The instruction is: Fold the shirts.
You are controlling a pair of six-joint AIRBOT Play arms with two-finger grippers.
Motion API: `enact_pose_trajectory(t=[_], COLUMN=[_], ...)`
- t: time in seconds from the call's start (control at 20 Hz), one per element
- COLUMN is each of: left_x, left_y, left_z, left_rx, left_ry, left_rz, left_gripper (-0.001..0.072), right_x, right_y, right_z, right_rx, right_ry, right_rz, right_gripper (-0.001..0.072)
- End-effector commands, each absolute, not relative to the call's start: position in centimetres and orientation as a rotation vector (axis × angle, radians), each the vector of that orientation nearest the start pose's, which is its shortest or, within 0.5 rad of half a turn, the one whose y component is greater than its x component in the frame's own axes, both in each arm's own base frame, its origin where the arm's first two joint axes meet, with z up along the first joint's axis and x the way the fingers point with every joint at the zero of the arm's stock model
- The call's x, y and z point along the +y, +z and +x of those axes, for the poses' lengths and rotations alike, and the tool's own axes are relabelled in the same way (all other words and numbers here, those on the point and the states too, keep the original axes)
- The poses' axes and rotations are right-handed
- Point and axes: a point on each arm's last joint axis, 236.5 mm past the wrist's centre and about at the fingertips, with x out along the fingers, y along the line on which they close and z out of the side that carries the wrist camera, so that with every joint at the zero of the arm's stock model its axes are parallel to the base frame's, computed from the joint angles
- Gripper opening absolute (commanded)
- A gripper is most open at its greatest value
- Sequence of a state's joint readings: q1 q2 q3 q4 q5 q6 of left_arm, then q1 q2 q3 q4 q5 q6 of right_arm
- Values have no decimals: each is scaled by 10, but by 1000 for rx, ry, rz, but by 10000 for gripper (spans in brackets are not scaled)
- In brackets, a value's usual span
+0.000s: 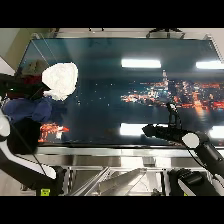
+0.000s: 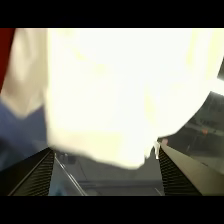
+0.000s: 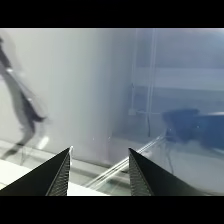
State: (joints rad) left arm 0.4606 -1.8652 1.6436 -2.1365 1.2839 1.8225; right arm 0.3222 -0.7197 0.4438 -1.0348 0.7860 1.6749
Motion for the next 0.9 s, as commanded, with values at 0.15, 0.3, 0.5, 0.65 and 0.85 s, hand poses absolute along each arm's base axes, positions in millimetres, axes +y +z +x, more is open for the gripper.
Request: enact_pose_trajectory(t=[0.15, 0.3, 0.5, 0.65, 0.85], left_x=[76, 55, -26, -128, -256], left_y=[-89, -58, 12, 55, 68], left_z=[519, 515, 508, 460, 373], left_rx=[1324, 1355, 1288, 1318, 1354], left_ry=[-208, -295, -480, -688, -915], left_rz=[-583, -537, -497, -365, -167], left_gripper=[-1, 15, 15, 15, 15], right_x=[169, 171, 168, 147, 113], right_y=[-24, -22, -1, 16, 24], right_z=[241, 238, 249, 264, 266], right_rx=[1141, 1151, 1089, 1042, 1064], right_ry=[361, 370, 375, 369, 338], right_rz=[468, 475, 475, 423, 388], right_gripper=[280, 257, 248, 248, 248])
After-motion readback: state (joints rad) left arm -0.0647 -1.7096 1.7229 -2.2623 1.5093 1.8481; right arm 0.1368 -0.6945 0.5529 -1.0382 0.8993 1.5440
